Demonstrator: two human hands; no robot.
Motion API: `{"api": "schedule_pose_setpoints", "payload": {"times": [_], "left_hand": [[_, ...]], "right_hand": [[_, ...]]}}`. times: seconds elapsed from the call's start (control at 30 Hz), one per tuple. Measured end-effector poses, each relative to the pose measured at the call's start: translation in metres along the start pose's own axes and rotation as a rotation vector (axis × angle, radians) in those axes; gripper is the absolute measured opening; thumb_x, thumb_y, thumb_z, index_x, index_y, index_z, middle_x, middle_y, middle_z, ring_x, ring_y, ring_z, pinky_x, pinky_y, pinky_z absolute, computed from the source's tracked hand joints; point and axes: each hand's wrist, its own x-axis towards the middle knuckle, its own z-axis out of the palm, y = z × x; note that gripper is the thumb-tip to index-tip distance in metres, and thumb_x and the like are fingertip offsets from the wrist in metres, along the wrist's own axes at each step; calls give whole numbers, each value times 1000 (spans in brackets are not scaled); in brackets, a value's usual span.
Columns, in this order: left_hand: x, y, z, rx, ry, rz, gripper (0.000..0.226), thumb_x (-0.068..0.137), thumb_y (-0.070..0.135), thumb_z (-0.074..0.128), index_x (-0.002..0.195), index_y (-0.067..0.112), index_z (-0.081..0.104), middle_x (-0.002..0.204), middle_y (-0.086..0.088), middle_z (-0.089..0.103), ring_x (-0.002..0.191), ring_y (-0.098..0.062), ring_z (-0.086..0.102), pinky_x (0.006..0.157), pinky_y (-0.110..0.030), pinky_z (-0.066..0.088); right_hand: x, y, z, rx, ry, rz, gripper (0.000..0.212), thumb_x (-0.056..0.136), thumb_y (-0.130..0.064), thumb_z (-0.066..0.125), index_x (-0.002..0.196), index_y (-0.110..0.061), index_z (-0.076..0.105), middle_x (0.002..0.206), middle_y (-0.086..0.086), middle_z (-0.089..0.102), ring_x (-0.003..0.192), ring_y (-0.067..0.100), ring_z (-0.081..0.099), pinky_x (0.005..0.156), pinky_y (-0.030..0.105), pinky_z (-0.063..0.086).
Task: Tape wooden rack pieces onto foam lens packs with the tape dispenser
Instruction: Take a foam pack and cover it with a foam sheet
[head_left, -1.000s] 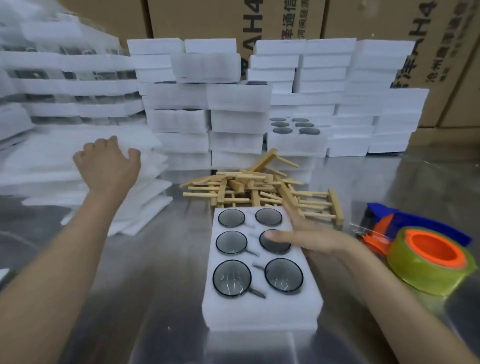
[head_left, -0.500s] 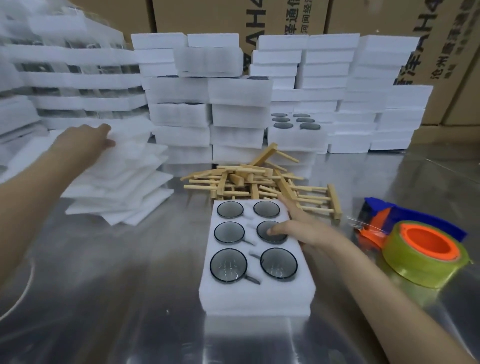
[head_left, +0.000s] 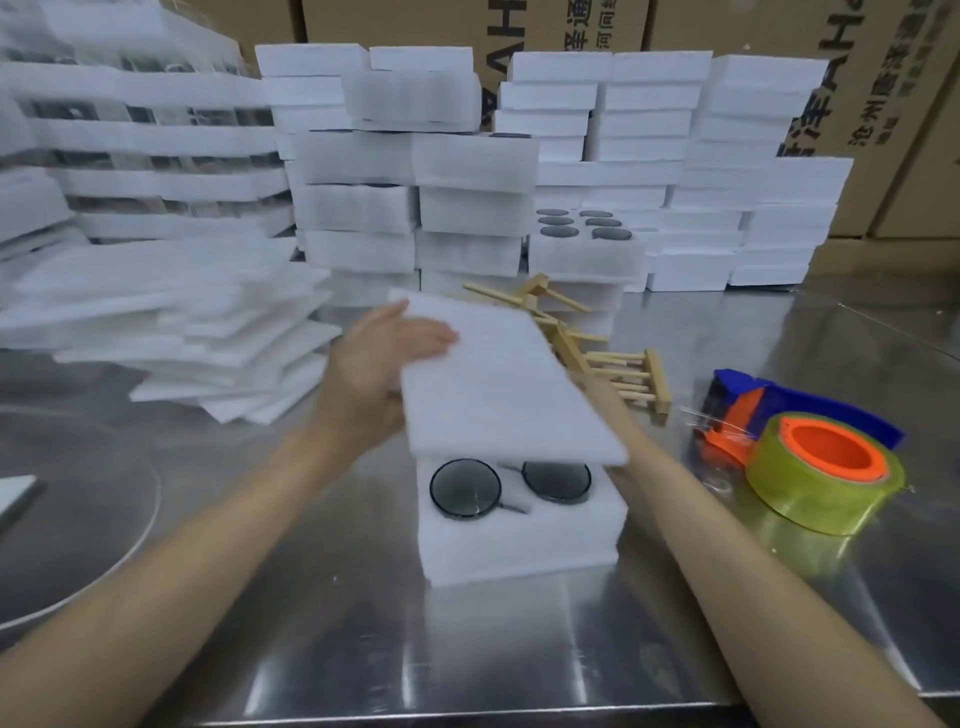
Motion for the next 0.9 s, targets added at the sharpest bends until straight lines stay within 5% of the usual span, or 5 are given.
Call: {"api": "schedule_pose_setpoints", "payload": {"times": [0.1, 0.23, 0.4, 0.67, 0.9], "left_hand": [[-30, -10, 19, -69, -35, 170, 47, 104, 37, 40, 92, 0, 66, 105, -16, 67, 98, -28, 65, 101, -58, 40], [-39, -16, 23, -181, -95, 136, 39, 104, 27, 40, 96, -4, 62, 107, -23, 64, 101, -35, 63, 104, -65, 35], [-47, -17, 26, -154, -163, 316, 33, 86, -6, 37, 88, -7, 70, 108, -13, 68, 105, -23, 63, 93, -39, 50], [-34, 22, 38, -811, -81, -972, 42, 85, 24, 58, 126, 28, 54, 115, 11, 66, 105, -5, 64, 88, -27, 48], [-35, 26, 36, -854, -75, -1129, 35, 90, 5, 54, 123, 16, 54, 114, -10, 69, 101, -29, 68, 89, -47, 54]], "right_hand": [[-3, 1, -2, 119, -142, 9, 23, 89, -13, 65, 104, -29, 72, 99, -14, 72, 82, -5, 64, 63, 7, 46], [-1, 0, -17, 472, -105, 271, 29, 90, -26, 55, 102, -5, 71, 87, 5, 68, 56, 15, 53, 52, 23, 45], [-9, -1, -28, 304, -258, 226, 20, 93, -36, 61, 104, -21, 69, 97, 2, 75, 86, 21, 73, 66, 29, 56], [-5, -7, -5, 210, -53, 83, 18, 88, -28, 69, 105, -21, 73, 87, -3, 76, 74, 13, 73, 54, 18, 53], [-8, -5, -2, 162, -51, 214, 16, 89, -28, 58, 90, -17, 69, 83, 0, 73, 70, 15, 69, 59, 23, 50]]}}
